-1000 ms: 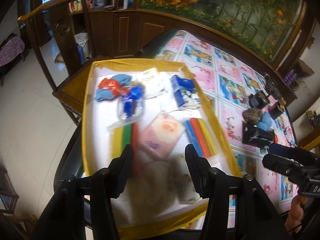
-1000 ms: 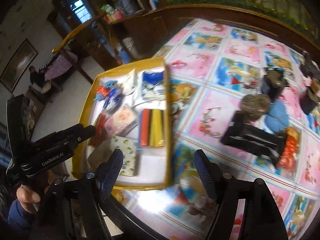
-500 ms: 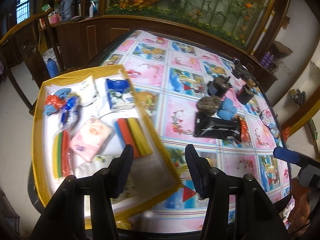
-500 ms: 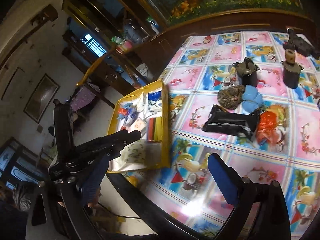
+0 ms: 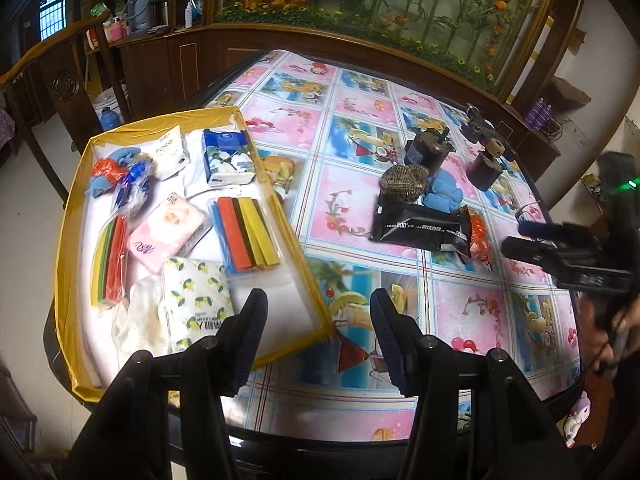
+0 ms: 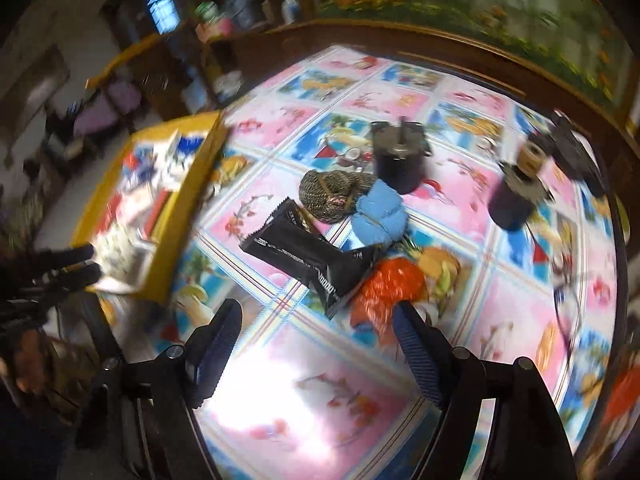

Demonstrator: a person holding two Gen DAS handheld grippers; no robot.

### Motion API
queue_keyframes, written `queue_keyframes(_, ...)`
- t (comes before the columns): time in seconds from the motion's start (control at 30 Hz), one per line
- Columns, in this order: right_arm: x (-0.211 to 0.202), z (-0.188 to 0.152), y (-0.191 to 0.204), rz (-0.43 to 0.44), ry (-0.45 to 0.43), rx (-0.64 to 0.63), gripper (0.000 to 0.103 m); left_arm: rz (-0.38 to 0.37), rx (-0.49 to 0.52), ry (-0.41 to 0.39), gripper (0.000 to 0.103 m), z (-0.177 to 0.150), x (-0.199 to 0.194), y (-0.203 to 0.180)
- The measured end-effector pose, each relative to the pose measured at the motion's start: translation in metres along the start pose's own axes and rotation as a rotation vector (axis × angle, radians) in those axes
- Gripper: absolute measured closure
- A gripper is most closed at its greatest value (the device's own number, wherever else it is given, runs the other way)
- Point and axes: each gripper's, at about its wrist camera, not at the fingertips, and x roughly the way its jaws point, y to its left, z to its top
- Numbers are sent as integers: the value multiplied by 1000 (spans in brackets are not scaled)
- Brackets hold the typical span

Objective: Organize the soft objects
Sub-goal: 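Move both grippers back over the remaining pile on the table, then grasp the black snack bag with the left gripper while the right grasps the orange plastic bag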

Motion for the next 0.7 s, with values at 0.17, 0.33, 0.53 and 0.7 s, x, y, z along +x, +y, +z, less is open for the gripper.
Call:
queue_keyframes(0.17,29,13,-36,-58,69,53,26,40,10,3,49,-10,-10,2)
queue_keyframes(0.33,52,-3,-76,-33,149,261,41,66,-29,3,48,-19,-19,16)
queue_keyframes(0.53,74,-2,-64,-19,166,301,50,76,-37,17,48,-20,-16,13)
queue_keyframes(0.7,65,-16,-57,34,162,336,65,61,13,23,44,-13,-11,-5)
